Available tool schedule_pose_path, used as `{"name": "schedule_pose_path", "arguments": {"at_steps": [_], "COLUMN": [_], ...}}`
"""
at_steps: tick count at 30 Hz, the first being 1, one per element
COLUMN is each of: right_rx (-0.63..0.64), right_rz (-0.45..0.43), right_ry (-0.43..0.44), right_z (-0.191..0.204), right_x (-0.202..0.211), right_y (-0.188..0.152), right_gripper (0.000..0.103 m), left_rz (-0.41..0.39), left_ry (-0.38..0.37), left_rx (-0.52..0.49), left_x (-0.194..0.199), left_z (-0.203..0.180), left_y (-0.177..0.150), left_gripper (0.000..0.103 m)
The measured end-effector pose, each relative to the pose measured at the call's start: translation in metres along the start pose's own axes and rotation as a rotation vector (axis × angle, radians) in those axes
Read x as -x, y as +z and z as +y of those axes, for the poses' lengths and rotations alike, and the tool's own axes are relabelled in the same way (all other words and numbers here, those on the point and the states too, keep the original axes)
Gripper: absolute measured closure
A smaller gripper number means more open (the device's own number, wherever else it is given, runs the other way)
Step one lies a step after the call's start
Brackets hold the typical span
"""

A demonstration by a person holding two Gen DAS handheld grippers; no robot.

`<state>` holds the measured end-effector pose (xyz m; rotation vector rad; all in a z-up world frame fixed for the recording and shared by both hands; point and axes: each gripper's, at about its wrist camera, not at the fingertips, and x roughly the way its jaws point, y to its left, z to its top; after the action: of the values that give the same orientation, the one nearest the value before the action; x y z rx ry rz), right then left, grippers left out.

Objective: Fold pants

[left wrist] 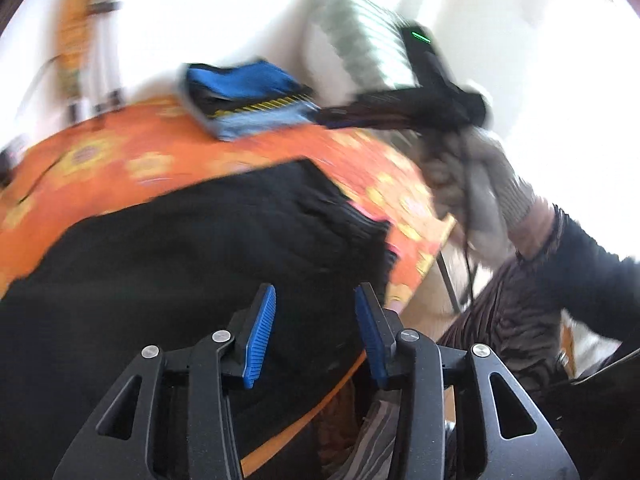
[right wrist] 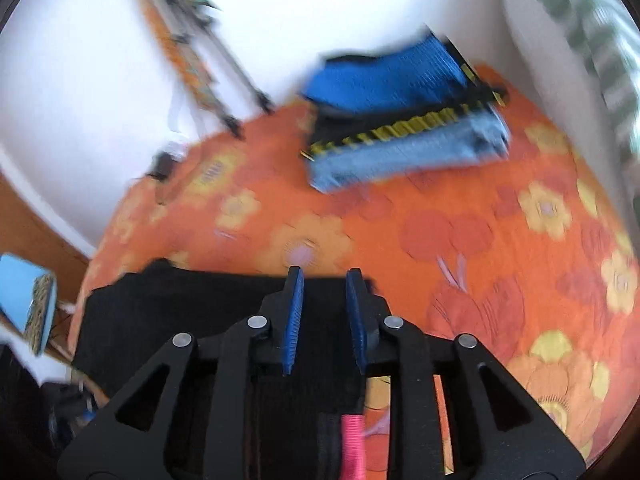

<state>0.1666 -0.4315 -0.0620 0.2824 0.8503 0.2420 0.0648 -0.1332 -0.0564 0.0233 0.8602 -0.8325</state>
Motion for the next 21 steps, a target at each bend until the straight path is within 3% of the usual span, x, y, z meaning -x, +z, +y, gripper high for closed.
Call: {"name": "schedule_pose_path", "arguments": {"at_steps": [1,4,8,11,12,16,18,21], "right_rx": [0.054,0.167,0.361,0.459,0.469,0.492,0.533,0.544], "right_rz": [-0.016,-0.030,-0.008,0.085,0.114,0.294,0.346,0.416], "right_ry": [0.030,0.089,0.195,0.206,0.208,0.229,0.199,0.193], "right_z": [0.015,0.054,0.122,0.169,0.177,0.212,0.222,0.228], "right_x": [0.007,0.011,-0.007,-0.045,-0.055,-0.126,-0.156,-0.192], "right_y": [0.005,0.013,0.024,0.035,0.036,0.039,0.032,0.021], "right_gripper": [0.078,0.059,0.045,0.045,0.045,0.045,0.045,0.045], "left_rz": [-0.031,-0.073,-0.135,-0.179,-0.189,-0.177,-0.177,-0.132], "left_ry": [0.032,0.152,0.308,0.392,0.453,0.600,0.586,0.642], "left_rx": [0.036,0.089,0.213,0.323,0.356,0.482,0.572,0.650], "left_x": [0.017,0.056,0.105,0.142,0.155,0.188,0.198,0.203], "left_z": [0.017,0.056,0.118,0.169,0.189,0.252,0.279,0.316], "left_y": [-0.004,-0.019,-0.040,-0.057,-0.065,-0.097,-0.114,-0.137], "left_gripper": [0.063,0.053,0.053,0.053,0.053,0.053,0.053,0.053]}}
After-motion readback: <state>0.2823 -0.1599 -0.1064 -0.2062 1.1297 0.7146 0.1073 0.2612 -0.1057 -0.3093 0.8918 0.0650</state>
